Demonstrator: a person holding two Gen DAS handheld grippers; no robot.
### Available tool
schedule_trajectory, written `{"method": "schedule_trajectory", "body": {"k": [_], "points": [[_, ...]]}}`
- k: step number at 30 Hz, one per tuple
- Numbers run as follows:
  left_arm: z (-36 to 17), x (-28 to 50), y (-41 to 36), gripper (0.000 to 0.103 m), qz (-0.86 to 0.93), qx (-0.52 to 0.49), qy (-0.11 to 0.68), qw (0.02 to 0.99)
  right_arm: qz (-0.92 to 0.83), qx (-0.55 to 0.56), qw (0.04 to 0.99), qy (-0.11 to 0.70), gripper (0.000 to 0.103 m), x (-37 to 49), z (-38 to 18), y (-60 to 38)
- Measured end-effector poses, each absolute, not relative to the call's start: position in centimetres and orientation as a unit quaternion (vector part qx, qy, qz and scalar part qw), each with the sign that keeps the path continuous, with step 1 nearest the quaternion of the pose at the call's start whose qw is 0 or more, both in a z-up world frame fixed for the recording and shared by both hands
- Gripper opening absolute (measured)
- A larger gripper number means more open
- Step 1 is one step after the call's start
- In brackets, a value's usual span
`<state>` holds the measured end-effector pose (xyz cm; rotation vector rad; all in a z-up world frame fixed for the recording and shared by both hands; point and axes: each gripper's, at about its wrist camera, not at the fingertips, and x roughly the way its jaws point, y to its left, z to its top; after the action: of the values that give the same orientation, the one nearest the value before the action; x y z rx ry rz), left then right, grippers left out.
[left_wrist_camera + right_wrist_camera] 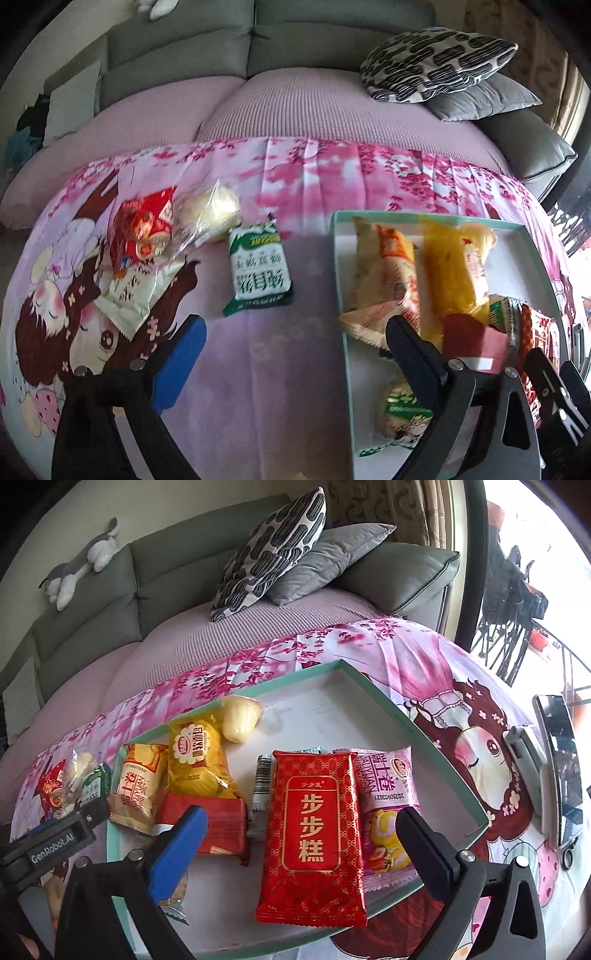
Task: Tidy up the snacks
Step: 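Withdraw both grippers from the tray toward the remaining snacks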
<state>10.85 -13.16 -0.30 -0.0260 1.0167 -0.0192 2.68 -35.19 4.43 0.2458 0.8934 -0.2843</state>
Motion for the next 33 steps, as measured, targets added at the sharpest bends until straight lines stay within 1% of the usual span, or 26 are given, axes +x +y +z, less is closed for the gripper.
{"method": "schedule_trajectory", "body": {"k": [13, 26, 33], "points": [[0.7, 10.4, -11.2, 0.098, -0.02, -0.035, 0.473, 0.88, -0.109, 0.1, 0.895, 0.422, 0.103, 3.3, 5.2, -32.5], [1.5, 10.5, -6.1, 0.098, 0.003, -0.06, 0.454, 0.889, -0.069, 0.075, 0.901, 0.421, 0.103, 4.6, 5.3, -27.3], [1.6, 10.6, -3.0, 0.098, 0.019, -0.073, 0.456, 0.887, -0.054, 0.056, 0.903, 0.422, 0.103, 5.3, 5.3, -24.0]]}}
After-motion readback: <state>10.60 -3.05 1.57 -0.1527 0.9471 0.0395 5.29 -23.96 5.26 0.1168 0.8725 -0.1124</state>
